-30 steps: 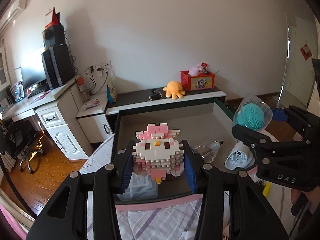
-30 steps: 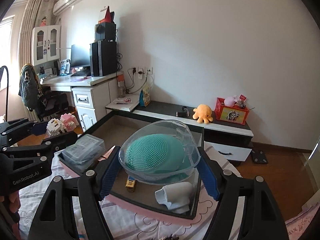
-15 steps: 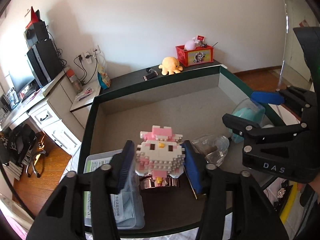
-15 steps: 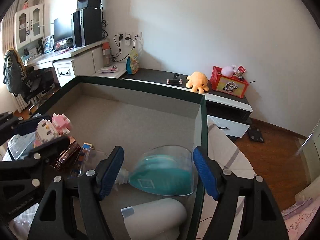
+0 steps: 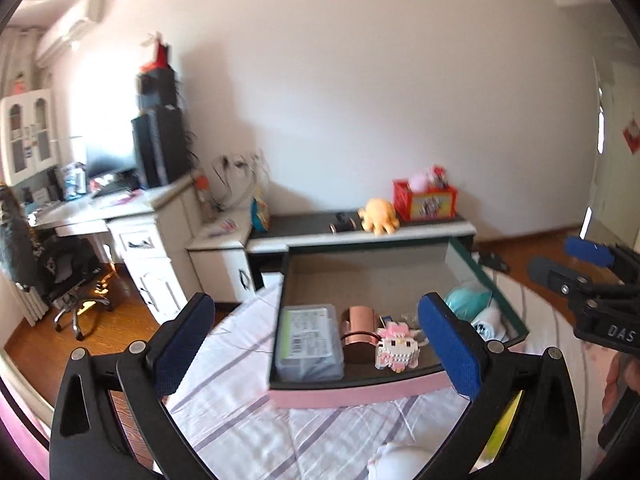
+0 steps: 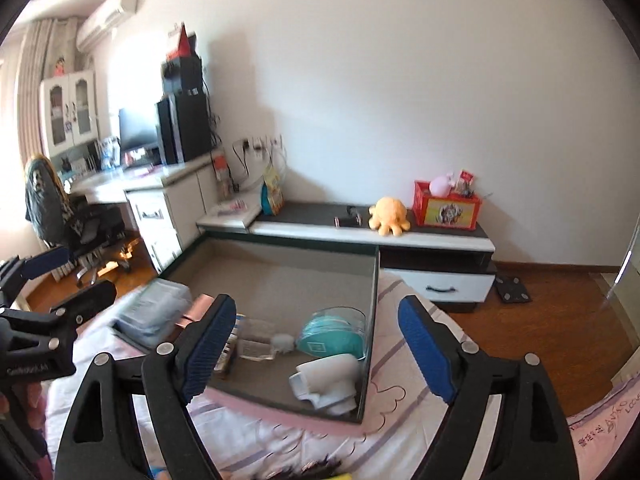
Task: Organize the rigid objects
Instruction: 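Withdraw both open grippers from the pink box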
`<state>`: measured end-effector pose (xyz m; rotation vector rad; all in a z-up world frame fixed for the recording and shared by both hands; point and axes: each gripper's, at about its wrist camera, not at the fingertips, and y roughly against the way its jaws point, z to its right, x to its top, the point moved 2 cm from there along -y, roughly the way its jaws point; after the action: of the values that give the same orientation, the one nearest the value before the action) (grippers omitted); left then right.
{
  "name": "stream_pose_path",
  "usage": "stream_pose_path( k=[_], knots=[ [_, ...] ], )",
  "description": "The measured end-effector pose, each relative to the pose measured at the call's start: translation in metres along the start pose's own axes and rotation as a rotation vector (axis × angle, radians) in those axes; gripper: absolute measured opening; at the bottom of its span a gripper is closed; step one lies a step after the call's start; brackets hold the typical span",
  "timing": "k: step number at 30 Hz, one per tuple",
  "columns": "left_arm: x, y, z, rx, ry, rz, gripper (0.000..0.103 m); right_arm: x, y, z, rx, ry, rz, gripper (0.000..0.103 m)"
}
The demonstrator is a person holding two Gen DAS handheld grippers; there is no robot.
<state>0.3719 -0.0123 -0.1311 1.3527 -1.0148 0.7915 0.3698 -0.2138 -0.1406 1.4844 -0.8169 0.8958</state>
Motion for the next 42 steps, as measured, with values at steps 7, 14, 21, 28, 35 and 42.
stream_pose_path(
  k=[7, 14, 21, 28, 35, 42],
  knots=[
    [-0.016, 0.114, -0.008, 0.110, -0.014, 0.182, 0.103, -0.009, 0.107, -0.040, 0.037, 0.020, 0.161, 0.102],
    [-0.036, 0.182, -0.011, 0.136, -0.009, 0.241, 0.103, -0.037, 0.184, -0.075, -0.015, 0.041, 0.293, 0.103],
    [-0.050, 0.220, -0.013, 0.114, 0.022, 0.261, 0.103, -0.060, 0.224, -0.093, -0.053, 0.057, 0.364, 0.103],
    [-0.057, 0.232, -0.015, 0.117, 0.044, 0.251, 0.103, -0.067, 0.237, -0.093, -0.063, 0.049, 0.357, 0.103],
    [-0.059, 0.229, -0.009, 0.112, 0.027, 0.241, 0.103, -0.070, 0.238, -0.092, -0.067, 0.050, 0.345, 0.103],
    [-0.065, 0.209, -0.009, 0.109, 0.022, 0.193, 0.103, -0.074, 0.219, -0.085, -0.077, 0.035, 0.298, 0.103]
  ],
)
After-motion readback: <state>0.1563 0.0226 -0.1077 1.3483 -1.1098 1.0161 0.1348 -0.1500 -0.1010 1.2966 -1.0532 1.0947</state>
